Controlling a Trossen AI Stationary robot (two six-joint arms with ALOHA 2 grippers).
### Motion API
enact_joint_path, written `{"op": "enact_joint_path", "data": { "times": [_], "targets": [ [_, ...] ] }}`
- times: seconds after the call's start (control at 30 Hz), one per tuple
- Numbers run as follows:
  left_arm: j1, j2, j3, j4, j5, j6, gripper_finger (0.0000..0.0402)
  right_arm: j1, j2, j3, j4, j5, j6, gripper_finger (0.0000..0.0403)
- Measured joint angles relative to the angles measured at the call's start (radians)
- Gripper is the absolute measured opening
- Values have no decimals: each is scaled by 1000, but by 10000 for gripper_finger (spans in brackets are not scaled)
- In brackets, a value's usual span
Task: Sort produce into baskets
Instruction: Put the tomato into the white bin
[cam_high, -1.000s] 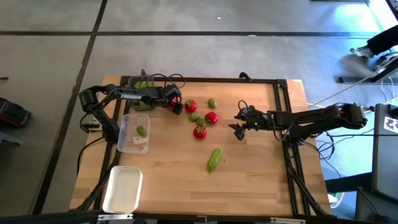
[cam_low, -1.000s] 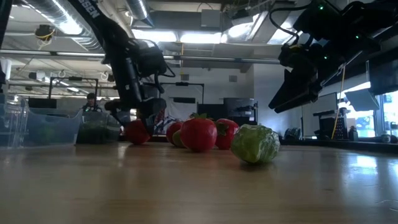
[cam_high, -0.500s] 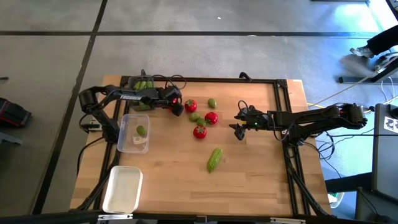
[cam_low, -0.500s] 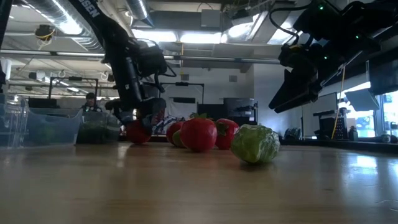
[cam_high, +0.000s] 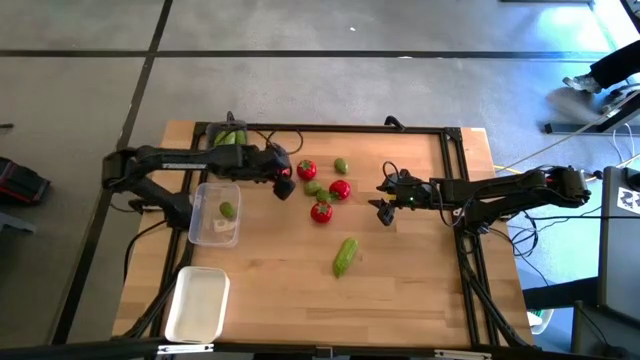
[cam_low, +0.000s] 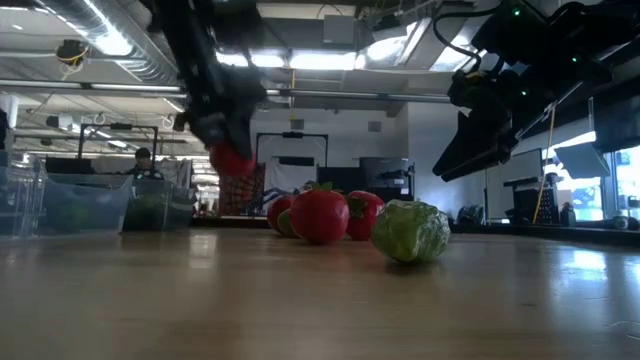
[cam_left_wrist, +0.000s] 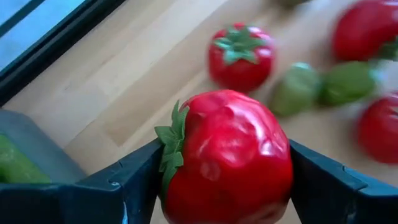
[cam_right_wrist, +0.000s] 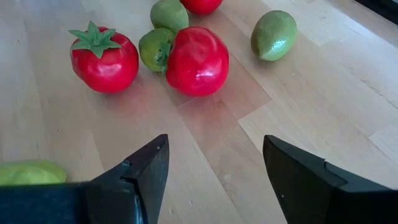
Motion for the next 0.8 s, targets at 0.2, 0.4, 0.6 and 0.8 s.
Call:
{"op": "enact_joint_path", "data": {
  "times": [0.2,0.4,0.6,0.8],
  "targets": [
    [-123,-113,32,-91,14,-31,285,0,0,0,-1,0,0,241],
    [-250,-206,32,-156,91,-84,285,0,0,0,-2,0,0,241],
    [-373,-258,32,-175,209,-159,285,0,0,0,-2,0,0,241],
    [-495,-264,32,-203,284,-246,285,0,0,0,-3,-1,0,241]
  ]
}}
